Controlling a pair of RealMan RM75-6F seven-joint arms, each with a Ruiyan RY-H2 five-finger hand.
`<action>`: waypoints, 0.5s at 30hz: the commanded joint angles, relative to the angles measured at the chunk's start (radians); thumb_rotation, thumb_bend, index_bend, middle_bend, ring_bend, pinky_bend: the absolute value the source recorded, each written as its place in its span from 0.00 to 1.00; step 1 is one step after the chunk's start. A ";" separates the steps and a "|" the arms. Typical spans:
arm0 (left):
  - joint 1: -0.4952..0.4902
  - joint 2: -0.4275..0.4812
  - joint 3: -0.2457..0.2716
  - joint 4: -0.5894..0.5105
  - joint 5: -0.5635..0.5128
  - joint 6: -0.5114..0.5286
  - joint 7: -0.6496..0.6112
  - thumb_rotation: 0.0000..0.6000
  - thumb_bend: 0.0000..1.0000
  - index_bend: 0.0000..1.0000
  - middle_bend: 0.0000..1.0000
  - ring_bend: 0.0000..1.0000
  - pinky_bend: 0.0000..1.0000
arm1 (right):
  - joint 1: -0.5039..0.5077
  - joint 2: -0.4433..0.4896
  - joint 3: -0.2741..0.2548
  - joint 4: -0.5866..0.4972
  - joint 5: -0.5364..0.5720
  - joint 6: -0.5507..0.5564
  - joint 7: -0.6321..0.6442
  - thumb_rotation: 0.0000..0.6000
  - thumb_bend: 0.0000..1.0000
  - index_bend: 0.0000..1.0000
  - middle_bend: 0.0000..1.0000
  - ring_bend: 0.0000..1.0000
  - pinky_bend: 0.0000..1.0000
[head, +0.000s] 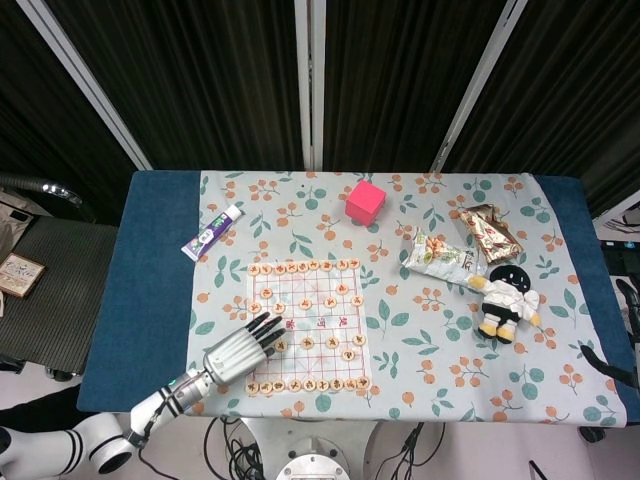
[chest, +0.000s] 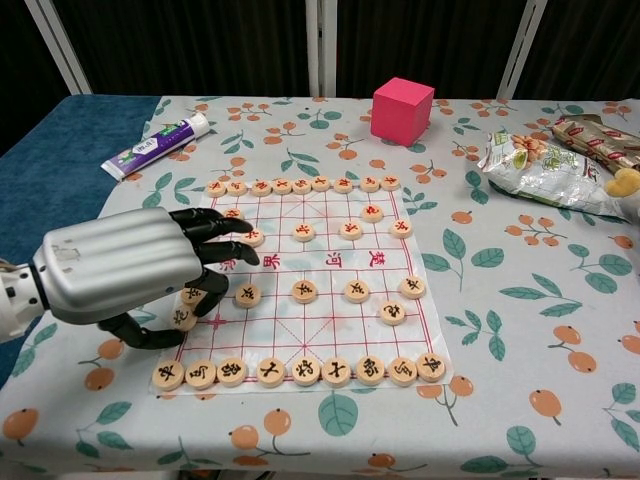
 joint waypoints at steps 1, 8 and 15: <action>-0.001 0.006 0.000 -0.014 -0.006 -0.005 0.003 1.00 0.16 0.53 0.13 0.01 0.12 | 0.000 0.000 0.000 0.000 -0.001 0.000 0.000 1.00 0.08 0.00 0.00 0.00 0.00; -0.004 0.010 0.002 -0.022 -0.016 -0.017 0.003 1.00 0.16 0.43 0.12 0.00 0.11 | -0.001 0.001 0.000 0.000 0.000 0.001 0.001 1.00 0.08 0.00 0.00 0.00 0.00; -0.002 0.018 0.001 -0.034 -0.027 -0.019 0.014 1.00 0.16 0.37 0.11 0.00 0.11 | -0.002 0.003 0.001 0.001 0.002 0.001 0.006 1.00 0.08 0.00 0.00 0.00 0.00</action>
